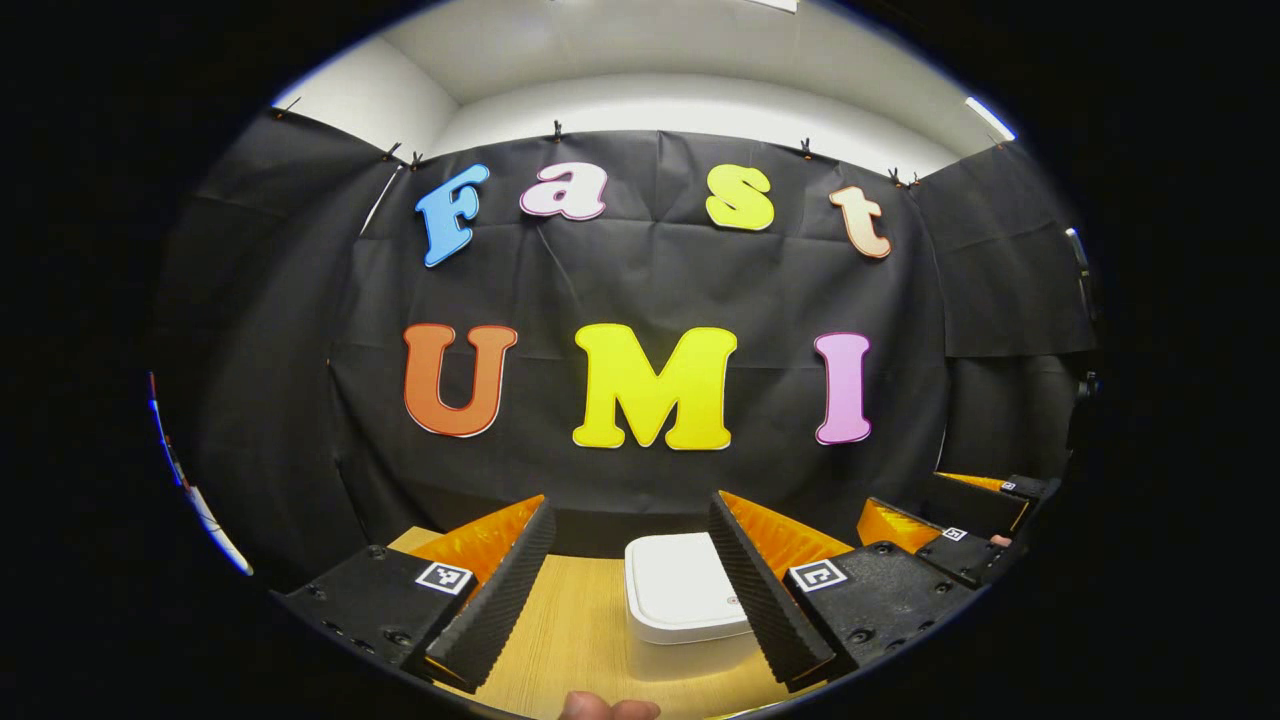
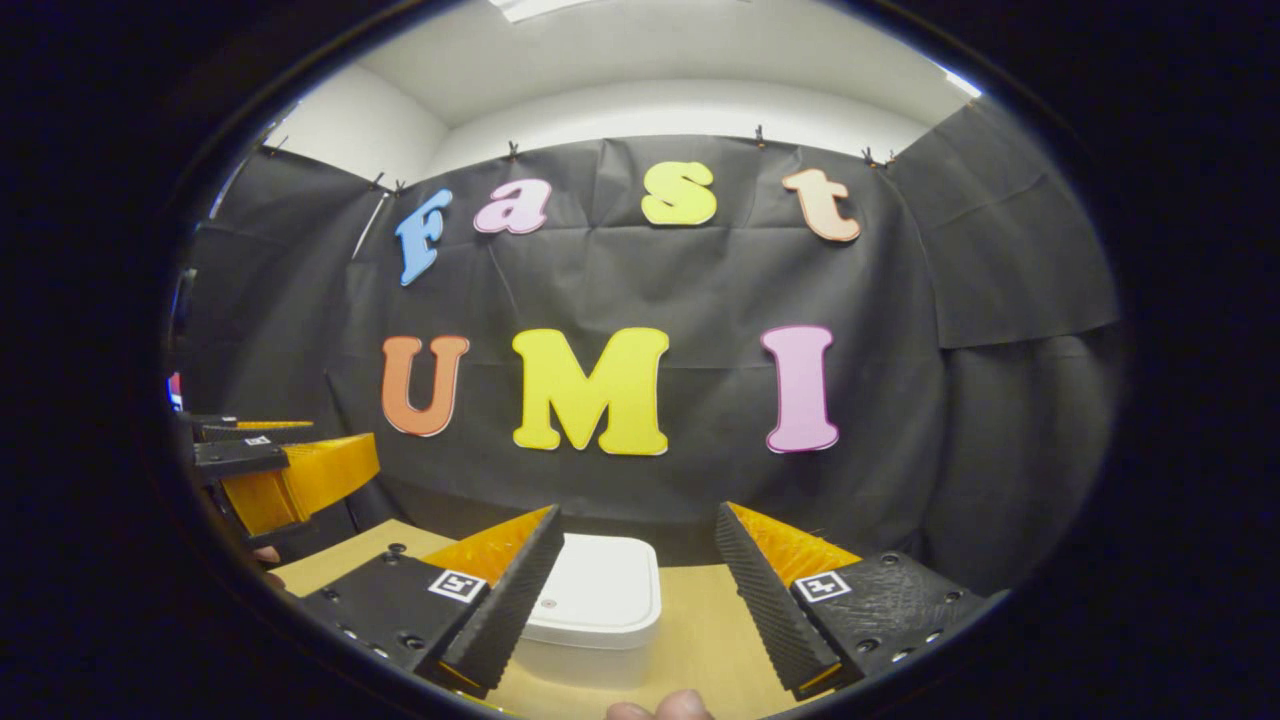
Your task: Press the lid of the desktop garbage bin to open it, pick up the crumpled paper on the desktop and throw it into the bin, then pick up the pop can on the desktop and drop it into the bin, and finally close the garbage bin lid.
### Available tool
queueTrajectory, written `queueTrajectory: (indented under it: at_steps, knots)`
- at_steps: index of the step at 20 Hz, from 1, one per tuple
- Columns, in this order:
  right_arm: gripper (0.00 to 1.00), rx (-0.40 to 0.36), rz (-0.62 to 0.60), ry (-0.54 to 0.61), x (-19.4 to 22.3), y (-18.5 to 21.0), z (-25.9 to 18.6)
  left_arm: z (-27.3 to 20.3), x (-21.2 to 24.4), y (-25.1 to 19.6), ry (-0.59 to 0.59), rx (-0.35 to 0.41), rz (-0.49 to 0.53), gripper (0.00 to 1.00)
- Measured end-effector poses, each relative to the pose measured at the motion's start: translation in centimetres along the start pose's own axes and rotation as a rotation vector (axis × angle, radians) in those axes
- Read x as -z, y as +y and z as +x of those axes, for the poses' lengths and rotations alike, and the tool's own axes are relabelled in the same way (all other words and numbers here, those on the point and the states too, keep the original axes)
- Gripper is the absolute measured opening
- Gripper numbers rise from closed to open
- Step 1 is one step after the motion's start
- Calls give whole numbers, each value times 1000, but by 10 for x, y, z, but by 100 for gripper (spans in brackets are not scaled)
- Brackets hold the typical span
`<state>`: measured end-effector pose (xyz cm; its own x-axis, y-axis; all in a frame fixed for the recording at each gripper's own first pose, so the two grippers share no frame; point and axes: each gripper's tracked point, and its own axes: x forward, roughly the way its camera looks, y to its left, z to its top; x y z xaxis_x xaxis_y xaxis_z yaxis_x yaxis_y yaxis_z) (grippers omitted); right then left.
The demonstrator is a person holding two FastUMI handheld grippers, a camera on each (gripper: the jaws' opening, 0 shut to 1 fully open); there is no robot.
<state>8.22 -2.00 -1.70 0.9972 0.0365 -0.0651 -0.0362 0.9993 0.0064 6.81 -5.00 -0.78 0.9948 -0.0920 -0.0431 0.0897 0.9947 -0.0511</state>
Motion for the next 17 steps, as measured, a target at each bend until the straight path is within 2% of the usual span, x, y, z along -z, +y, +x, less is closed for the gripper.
queueTrajectory:
  at_steps: [5, 7, 13, 17]
  knots:
    - [96, 12, -10, 13, 5, -4, 1, 3, 2, -2, 1, 1, -1, 99]
    - [96, 6, -10, 5, 3, -3, 0, 3, 1, 2, 1, -22, -2, 99]
    - [96, -29, 32, 54, 17, 8, 7, 4, 5, 8, 7, -45, 5, 99]
    - [96, -55, 19, 50, 16, 22, 10, 2, 6, 18, 14, -67, 3, 99]
